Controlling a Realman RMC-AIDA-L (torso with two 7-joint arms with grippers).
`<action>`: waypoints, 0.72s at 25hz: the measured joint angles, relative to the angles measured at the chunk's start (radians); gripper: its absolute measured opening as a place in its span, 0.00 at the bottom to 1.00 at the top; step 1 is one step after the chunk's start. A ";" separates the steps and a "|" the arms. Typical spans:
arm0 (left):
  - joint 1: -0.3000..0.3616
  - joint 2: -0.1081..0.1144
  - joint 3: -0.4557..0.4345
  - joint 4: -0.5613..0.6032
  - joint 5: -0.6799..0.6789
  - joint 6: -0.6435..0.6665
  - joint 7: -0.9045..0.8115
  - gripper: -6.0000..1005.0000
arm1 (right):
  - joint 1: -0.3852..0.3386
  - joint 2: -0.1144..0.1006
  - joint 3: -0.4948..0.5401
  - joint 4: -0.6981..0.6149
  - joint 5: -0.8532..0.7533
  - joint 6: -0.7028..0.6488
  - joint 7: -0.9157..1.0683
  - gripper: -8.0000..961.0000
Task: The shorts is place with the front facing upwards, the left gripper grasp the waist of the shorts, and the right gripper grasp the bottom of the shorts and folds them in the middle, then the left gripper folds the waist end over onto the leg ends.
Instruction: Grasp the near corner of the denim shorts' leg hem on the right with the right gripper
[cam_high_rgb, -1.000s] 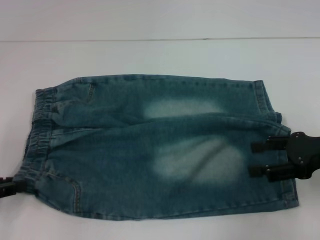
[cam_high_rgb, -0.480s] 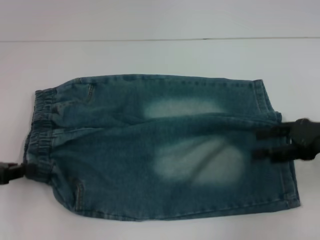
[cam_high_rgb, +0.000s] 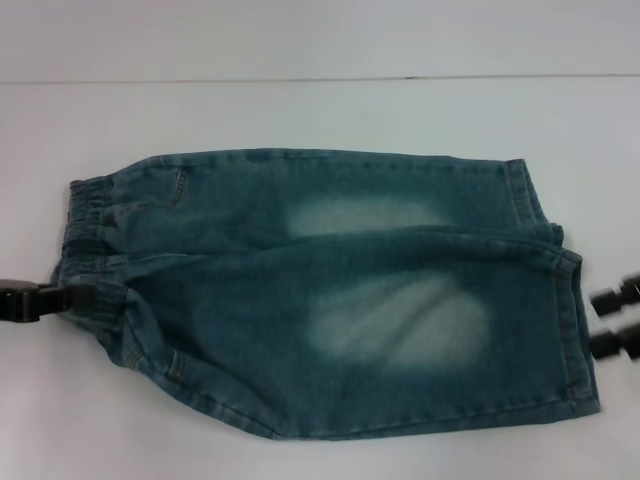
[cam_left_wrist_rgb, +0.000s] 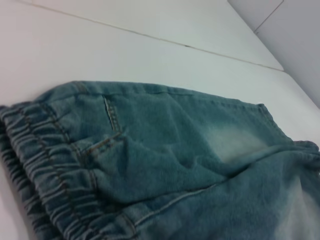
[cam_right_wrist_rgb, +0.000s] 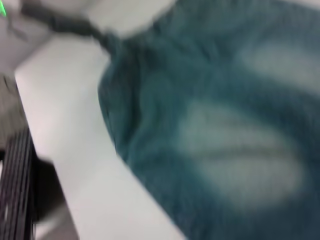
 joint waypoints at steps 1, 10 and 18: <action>-0.003 0.000 0.000 0.000 0.000 -0.003 -0.001 0.03 | 0.003 0.001 -0.001 -0.003 -0.036 -0.009 -0.003 0.90; -0.019 -0.005 0.000 0.000 -0.007 -0.007 -0.002 0.03 | 0.021 0.013 -0.042 0.045 -0.206 0.006 -0.002 0.90; -0.018 -0.016 0.000 -0.002 -0.014 -0.002 0.002 0.03 | 0.059 0.017 -0.068 0.146 -0.264 0.077 0.000 0.90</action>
